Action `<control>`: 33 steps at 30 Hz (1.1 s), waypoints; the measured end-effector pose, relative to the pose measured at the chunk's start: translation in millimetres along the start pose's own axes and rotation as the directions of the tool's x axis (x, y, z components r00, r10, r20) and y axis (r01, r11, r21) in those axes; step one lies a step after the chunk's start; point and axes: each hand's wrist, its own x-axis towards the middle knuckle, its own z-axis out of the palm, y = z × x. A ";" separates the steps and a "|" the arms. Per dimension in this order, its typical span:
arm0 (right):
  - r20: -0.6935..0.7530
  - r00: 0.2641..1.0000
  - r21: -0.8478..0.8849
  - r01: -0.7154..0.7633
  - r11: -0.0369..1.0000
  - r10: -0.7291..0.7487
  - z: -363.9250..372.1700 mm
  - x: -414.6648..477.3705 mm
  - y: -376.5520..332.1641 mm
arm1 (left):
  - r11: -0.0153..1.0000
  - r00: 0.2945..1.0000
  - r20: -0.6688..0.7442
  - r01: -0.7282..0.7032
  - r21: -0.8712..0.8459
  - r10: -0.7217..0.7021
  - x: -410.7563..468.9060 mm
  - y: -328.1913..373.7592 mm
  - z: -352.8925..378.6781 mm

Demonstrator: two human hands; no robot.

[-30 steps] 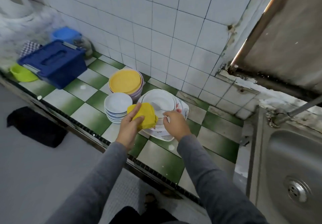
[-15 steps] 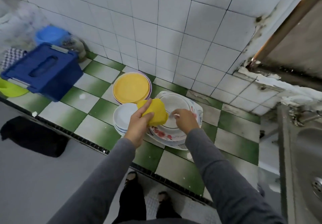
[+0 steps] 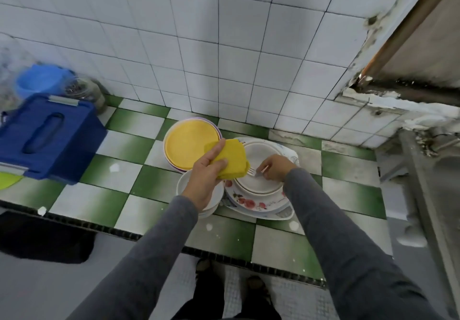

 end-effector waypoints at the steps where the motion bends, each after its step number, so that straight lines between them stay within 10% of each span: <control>1: -0.006 1.000 0.018 -0.030 0.999 0.030 3.1 1.0 -0.3 | 1.000 1.000 0.002 0.007 0.001 -0.007 1.4 1.5 -1.5; 8: -0.056 0.996 0.351 -0.051 0.935 0.075 9.0 -12.9 1.0 | 1.000 0.998 0.060 0.013 0.001 -0.013 5.0 10.1 -12.7; 16: -0.186 0.983 0.779 0.139 0.611 0.013 5.5 -44.5 8.6 | 1.000 0.998 0.053 0.016 -0.003 -0.016 5.5 18.6 -8.2; 28: -0.326 0.941 0.936 0.335 0.110 -0.092 -7.5 -83.1 -1.4 | 0.997 0.994 0.072 -0.078 -0.012 0.078 -3.9 18.0 13.4; 33: -0.356 0.925 0.930 0.365 0.052 -0.135 -10.8 -98.5 -10.4 | 0.995 0.990 0.103 -0.096 -0.001 0.095 -7.7 13.4 18.4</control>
